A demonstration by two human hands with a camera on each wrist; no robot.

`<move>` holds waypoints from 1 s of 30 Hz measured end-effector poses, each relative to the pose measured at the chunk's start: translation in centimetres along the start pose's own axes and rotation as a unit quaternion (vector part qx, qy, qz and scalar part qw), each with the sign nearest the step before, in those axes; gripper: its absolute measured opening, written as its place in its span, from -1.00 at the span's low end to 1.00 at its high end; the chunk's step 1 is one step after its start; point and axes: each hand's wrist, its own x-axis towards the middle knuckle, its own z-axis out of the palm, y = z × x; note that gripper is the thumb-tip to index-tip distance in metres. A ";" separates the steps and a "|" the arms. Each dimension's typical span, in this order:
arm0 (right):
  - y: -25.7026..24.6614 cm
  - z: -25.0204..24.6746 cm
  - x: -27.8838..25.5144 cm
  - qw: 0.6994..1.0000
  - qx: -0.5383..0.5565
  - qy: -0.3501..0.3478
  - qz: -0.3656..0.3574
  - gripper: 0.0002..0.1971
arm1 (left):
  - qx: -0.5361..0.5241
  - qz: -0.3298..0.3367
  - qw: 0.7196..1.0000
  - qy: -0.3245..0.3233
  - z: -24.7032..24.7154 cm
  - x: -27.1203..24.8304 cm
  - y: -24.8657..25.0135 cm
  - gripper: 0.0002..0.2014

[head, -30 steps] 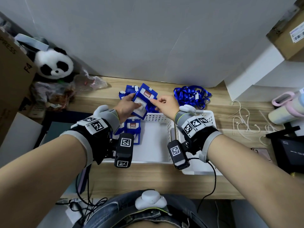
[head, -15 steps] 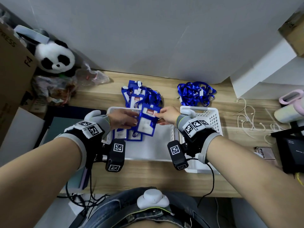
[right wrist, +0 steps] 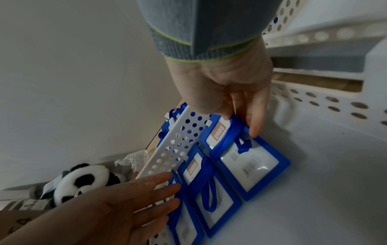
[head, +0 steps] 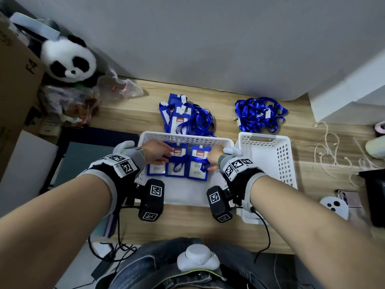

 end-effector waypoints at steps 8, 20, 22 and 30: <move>-1.6 0.4 0.3 0.999 -0.032 0.040 0.000 -0.67 | 0.012 -0.011 1.000 -0.002 0.3 1.2 0.5 -0.75; -7.8 -2.6 -2.4 0.967 -0.186 -0.151 -0.084 -0.67 | -0.076 0.081 0.991 -0.072 -1.3 1.9 5.0 -0.83; -9.3 -2.5 -2.2 0.978 -0.118 -0.132 -0.114 -0.68 | -0.096 0.102 0.990 -0.011 -1.5 2.7 5.8 -0.83; -11.1 -0.3 1.5 0.982 -0.123 -0.060 -0.133 -0.69 | 0.024 0.026 0.990 0.134 -1.6 7.1 6.7 -0.87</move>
